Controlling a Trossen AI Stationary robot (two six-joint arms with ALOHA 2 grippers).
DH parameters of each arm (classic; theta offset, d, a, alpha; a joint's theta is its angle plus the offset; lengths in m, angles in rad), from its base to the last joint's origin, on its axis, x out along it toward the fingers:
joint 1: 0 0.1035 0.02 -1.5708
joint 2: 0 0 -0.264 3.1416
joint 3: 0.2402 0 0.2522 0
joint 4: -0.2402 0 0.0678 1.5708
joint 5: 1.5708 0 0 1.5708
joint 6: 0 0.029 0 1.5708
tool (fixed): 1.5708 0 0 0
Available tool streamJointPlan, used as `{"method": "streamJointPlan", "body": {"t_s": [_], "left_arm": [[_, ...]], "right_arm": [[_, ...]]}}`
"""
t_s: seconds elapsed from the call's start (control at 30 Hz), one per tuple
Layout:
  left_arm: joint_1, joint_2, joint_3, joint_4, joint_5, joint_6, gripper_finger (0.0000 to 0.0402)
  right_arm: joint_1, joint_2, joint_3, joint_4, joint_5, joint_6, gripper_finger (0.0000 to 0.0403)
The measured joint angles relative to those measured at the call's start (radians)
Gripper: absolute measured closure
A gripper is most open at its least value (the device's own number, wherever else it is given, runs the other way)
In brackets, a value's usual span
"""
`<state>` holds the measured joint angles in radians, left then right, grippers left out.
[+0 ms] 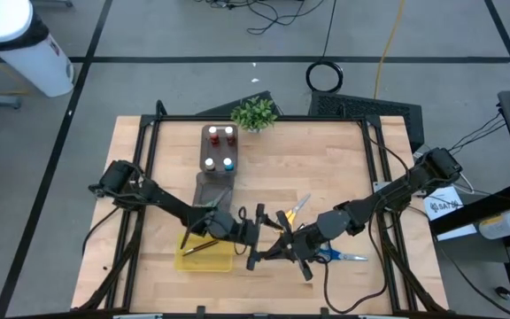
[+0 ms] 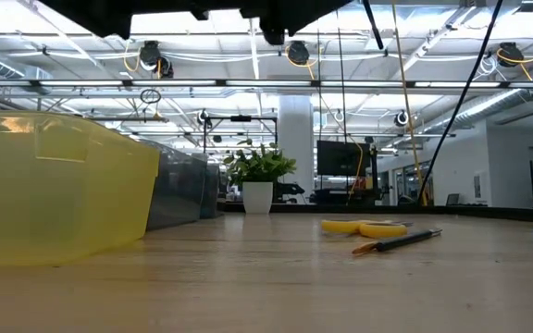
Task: Pick & Place Paint Supplies
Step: Put the gold paint brush into the yellow bin
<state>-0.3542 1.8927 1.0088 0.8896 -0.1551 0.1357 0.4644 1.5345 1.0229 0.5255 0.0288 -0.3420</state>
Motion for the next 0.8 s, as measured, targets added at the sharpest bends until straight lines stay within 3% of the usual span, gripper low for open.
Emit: {"method": "streamJointPlan", "body": {"t_s": [0.1, 0.33, 0.43, 0.6, 0.7, 0.8], "left_arm": [[-0.007, 0.002, 0.007, -0.029, -0.002, -0.006, 0.0155], [-0.026, -0.025, 0.007, -0.067, 0.041, 0.049, 0.0374], [-0.047, -0.071, 0.006, -0.149, 0.042, 0.045, 0.0381], [-0.125, -0.214, 0.007, -0.483, -0.12, 0.015, 0.039], [-0.19, -0.328, 0.007, -0.75, -0.243, -0.132, 0.0389], [-0.253, -0.424, 0.008, -1.046, -0.283, -0.362, 0.0382]], "right_arm": [[0.0, 0.0, 0.0, -0.007, 0.0, -0.003, 0.0403], [-0.004, -0.002, 0.001, -0.007, 0.057, -0.007, 0.0403], [-0.001, -0.002, 0.001, -0.019, 0.105, 0.025, 0.0403], [0.013, -0.045, 0.0, -0.114, 0.101, 0.042, 0.039], [0.023, -0.078, 0.0, -0.171, 0.102, 0.074, 0.0381], [0.03, -0.103, 0.0, -0.222, 0.101, 0.114, 0.0377]]}}
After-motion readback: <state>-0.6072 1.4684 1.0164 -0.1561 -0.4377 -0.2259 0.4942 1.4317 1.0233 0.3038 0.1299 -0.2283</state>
